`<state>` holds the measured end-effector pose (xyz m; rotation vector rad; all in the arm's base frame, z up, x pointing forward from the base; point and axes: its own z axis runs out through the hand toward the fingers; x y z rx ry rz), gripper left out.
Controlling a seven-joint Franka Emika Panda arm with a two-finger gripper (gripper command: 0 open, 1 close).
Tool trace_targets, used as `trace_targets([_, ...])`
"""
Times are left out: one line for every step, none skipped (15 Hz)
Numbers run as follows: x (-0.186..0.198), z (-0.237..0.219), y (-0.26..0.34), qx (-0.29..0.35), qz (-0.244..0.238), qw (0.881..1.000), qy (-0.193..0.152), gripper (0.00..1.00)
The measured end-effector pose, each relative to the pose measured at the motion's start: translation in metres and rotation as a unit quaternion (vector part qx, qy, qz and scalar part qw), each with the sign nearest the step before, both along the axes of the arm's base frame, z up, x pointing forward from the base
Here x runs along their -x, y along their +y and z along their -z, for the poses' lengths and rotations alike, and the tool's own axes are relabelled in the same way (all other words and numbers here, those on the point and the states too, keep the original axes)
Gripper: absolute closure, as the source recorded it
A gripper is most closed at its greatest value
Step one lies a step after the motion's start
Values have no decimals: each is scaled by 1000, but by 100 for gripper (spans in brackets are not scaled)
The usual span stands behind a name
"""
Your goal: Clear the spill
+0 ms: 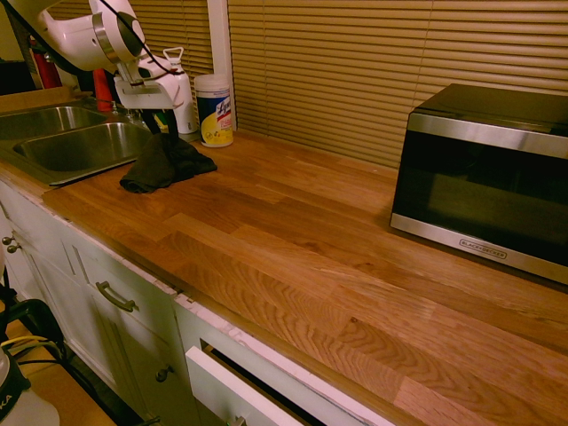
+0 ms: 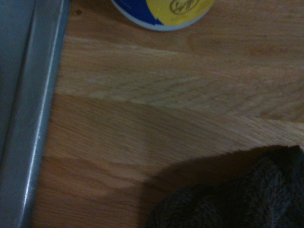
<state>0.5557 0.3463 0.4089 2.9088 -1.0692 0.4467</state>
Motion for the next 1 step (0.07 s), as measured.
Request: trace_targets([1,-10,-1,-1,1,1000,-5,0])
